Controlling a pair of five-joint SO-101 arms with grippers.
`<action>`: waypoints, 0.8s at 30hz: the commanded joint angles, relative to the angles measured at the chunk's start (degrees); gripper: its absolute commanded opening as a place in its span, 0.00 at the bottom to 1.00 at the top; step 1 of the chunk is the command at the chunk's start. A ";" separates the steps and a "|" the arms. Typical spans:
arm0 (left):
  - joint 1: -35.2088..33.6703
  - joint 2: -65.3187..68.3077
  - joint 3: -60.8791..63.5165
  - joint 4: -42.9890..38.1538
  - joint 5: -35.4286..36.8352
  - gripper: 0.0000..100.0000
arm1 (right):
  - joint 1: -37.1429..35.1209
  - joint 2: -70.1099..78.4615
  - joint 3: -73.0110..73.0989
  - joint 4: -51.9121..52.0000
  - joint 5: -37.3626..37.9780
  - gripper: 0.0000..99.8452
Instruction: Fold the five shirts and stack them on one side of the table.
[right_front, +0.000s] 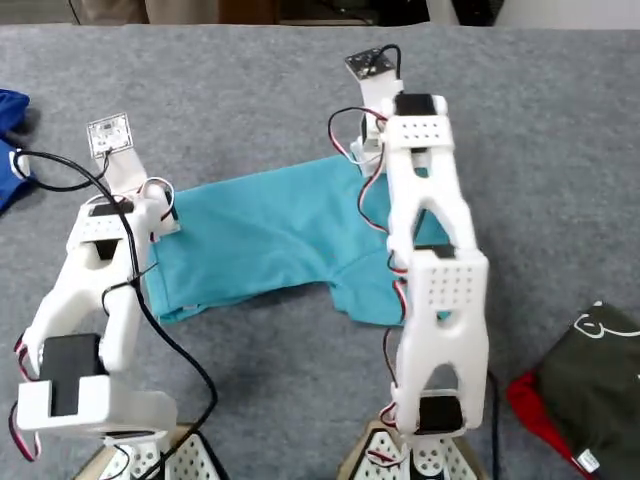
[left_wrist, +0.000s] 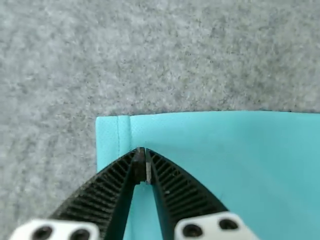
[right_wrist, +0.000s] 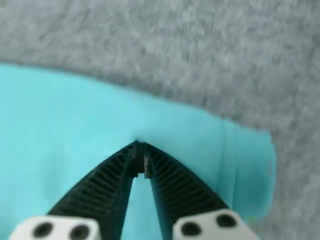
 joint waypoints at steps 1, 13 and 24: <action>-0.26 0.22 -2.90 -0.97 -2.99 0.02 | 1.98 8.57 -16.31 -0.26 -0.53 0.00; 0.62 0.13 -2.02 -1.32 -6.86 0.02 | 2.95 30.81 -49.01 -1.32 -0.18 0.00; 0.18 0.22 -2.73 -0.97 -6.51 0.02 | -1.54 14.81 -49.27 23.91 2.99 0.00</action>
